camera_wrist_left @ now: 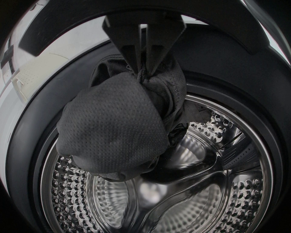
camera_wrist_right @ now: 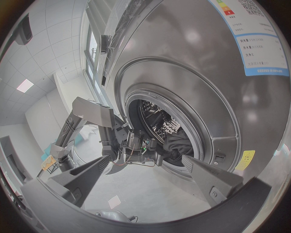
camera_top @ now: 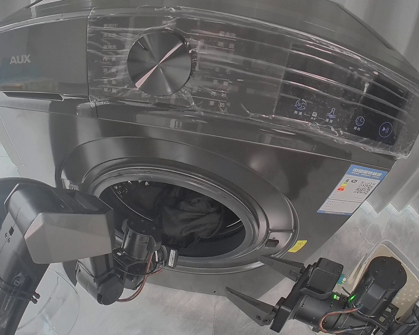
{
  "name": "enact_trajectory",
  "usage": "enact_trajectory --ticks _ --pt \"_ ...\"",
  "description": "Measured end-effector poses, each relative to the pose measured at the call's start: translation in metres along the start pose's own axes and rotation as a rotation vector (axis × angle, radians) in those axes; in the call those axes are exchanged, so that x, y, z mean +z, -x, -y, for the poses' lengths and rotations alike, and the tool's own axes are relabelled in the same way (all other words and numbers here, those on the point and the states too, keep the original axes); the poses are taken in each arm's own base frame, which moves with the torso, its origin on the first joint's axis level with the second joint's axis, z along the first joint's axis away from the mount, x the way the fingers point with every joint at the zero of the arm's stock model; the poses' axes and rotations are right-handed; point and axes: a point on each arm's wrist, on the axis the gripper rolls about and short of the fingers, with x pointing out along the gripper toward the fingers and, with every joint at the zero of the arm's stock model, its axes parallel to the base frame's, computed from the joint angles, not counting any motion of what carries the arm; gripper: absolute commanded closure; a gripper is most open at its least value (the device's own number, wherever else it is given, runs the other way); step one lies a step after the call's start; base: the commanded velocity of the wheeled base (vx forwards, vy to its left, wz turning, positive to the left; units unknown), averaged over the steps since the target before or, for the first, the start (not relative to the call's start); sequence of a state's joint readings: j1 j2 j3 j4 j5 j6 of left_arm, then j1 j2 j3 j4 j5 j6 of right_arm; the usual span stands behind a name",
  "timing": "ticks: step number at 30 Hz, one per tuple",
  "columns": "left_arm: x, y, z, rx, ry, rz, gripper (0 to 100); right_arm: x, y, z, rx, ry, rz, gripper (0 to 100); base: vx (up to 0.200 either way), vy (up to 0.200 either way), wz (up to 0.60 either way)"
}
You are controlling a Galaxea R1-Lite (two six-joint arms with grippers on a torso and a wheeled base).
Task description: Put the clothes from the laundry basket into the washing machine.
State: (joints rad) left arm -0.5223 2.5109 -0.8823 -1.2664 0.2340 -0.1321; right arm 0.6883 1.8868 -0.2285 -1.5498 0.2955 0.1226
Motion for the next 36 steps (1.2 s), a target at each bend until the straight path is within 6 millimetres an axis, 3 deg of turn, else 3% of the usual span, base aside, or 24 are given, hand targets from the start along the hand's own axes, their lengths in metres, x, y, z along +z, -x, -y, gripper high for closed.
enact_trajectory --ticks 6,15,21,36 --pt "0.011 -0.006 0.002 -0.004 0.015 0.05 100 0.0 0.0 0.0 0.001 0.0 0.001 0 0.0 0.0 0.0" --pt "0.071 -0.014 0.007 -0.02 0.069 0.246 100 0.001 0.0 0.0 0.002 0.002 0.004 0 0.0 0.0 0.0" --pt "0.095 -0.02 0.009 -0.014 0.09 0.335 100 0.001 0.0 0.0 0.002 0.002 0.005 0 0.0 0.0 0.0" --pt "0.094 -0.057 -0.003 0.042 0.082 0.371 100 0.001 -0.001 -0.003 0.013 0.004 0.006 0 0.0 0.0 0.0"
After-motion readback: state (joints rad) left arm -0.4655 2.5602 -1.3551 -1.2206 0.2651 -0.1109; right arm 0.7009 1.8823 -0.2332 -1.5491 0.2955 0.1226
